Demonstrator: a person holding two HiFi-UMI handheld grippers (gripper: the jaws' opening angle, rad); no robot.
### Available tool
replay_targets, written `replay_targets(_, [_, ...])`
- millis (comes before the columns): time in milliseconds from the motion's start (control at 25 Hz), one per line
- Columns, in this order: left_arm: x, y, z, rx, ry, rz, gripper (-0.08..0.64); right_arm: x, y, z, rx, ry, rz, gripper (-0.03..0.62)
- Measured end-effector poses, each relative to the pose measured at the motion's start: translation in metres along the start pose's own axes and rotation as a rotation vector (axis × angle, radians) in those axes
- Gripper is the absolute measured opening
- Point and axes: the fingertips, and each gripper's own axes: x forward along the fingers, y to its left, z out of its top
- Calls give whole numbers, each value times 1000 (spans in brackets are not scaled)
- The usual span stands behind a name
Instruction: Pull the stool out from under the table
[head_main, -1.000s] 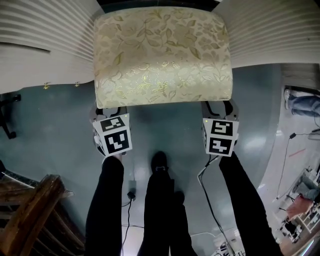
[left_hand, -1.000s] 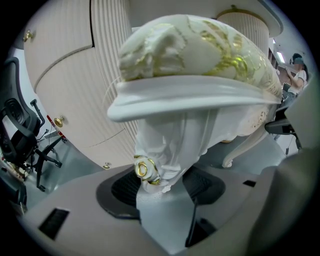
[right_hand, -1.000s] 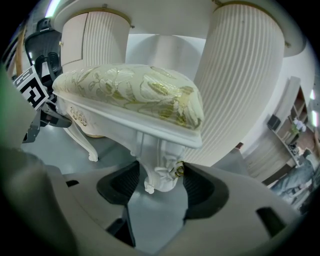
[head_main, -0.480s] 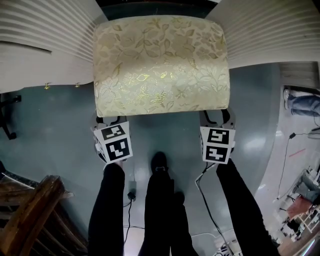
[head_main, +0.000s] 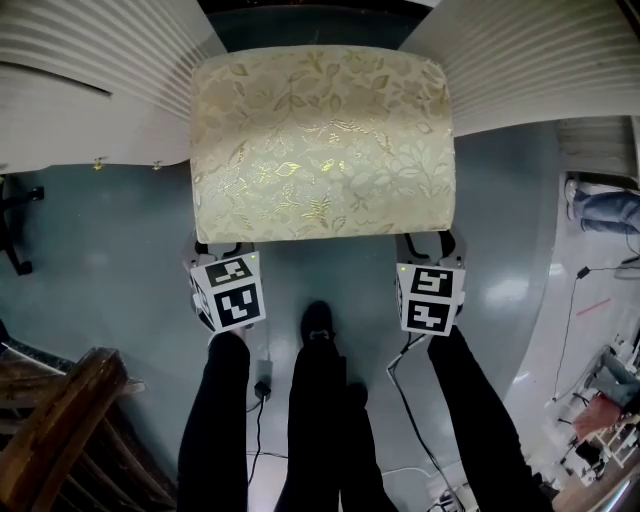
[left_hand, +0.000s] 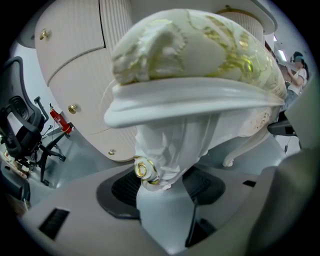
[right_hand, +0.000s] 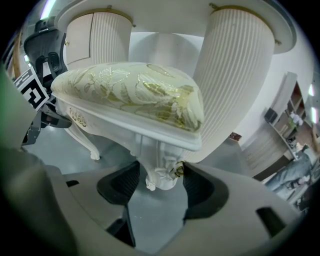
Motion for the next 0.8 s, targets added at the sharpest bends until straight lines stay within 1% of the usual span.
replay_targets(400, [-2,-1,-2,-12,18,6,281,0,-1,0,-8,20,13,282])
replay_targets(800, [-5,-2,-6,-16,56,-3,281,-4,-2,-3,-21,67,28,278])
